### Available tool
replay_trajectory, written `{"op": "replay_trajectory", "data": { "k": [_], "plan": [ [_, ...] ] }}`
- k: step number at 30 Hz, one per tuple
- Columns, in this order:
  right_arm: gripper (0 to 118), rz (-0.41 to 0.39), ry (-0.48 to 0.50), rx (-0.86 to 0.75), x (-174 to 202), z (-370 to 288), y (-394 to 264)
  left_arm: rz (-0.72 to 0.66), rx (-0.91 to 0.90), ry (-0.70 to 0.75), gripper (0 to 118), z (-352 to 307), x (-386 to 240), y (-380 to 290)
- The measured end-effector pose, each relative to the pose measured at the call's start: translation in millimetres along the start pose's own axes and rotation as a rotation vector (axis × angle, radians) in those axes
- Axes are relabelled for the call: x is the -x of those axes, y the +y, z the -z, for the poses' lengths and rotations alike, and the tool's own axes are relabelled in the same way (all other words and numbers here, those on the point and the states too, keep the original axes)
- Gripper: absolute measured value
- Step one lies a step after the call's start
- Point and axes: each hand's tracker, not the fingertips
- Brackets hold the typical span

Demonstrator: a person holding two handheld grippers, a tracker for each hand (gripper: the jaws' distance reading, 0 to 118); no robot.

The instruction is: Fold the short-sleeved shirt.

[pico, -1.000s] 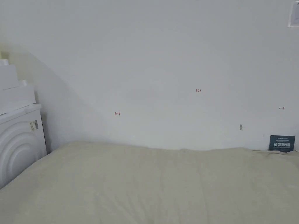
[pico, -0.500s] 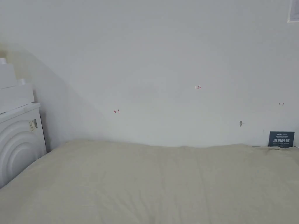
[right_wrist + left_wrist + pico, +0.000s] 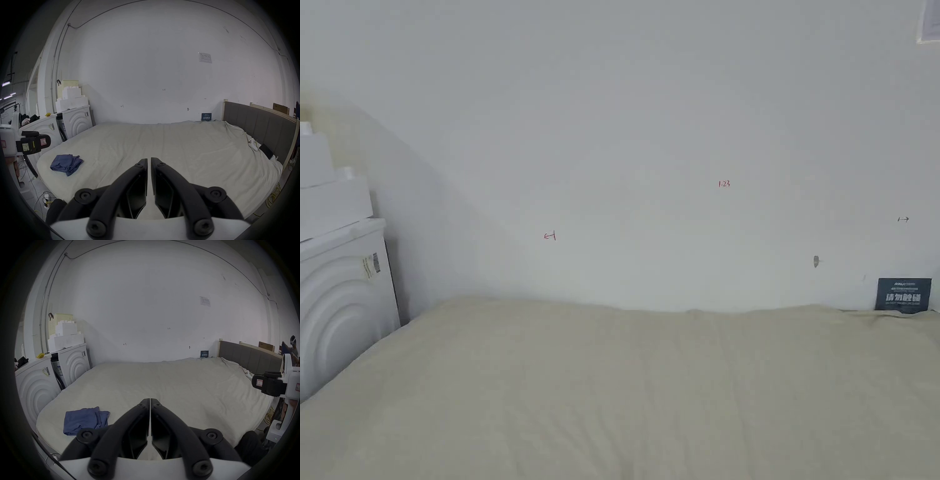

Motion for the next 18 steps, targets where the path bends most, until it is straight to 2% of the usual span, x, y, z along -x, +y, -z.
{"op": "replay_trajectory", "data": {
  "k": [1, 3, 4, 6, 14, 18],
  "plan": [
    [40, -0.01, -0.01, 0.001, 0.8, 0.5, 0.0, 0.008, 0.0, 0.004, 40, 0.3, -0.9, 0.4],
    [92, -0.038, -0.023, -0.003, 2.2, 1.1, -1.0, 0.027, -0.018, 0.027, 88, 0.5, -3.2, -0.1],
    [102, -0.045, -0.022, 0.002, 2.4, 1.6, -0.8, 0.028, -0.014, 0.024, 102, 0.7, -3.5, 0.3],
    [103, -0.053, -0.018, -0.009, 4.2, 0.0, -1.1, 0.021, -0.022, 0.015, 117, 0.2, -3.7, 0.0],
    [113, -0.023, -0.022, -0.073, 10.7, -6.6, 0.4, -0.01, -0.067, -0.005, 118, -7.6, -11.3, -1.9],
    [113, -0.066, -0.021, -0.071, 13.8, -4.5, 0.2, -0.009, -0.066, -0.023, 118, -6.1, -10.0, -0.6]
  ]
}}
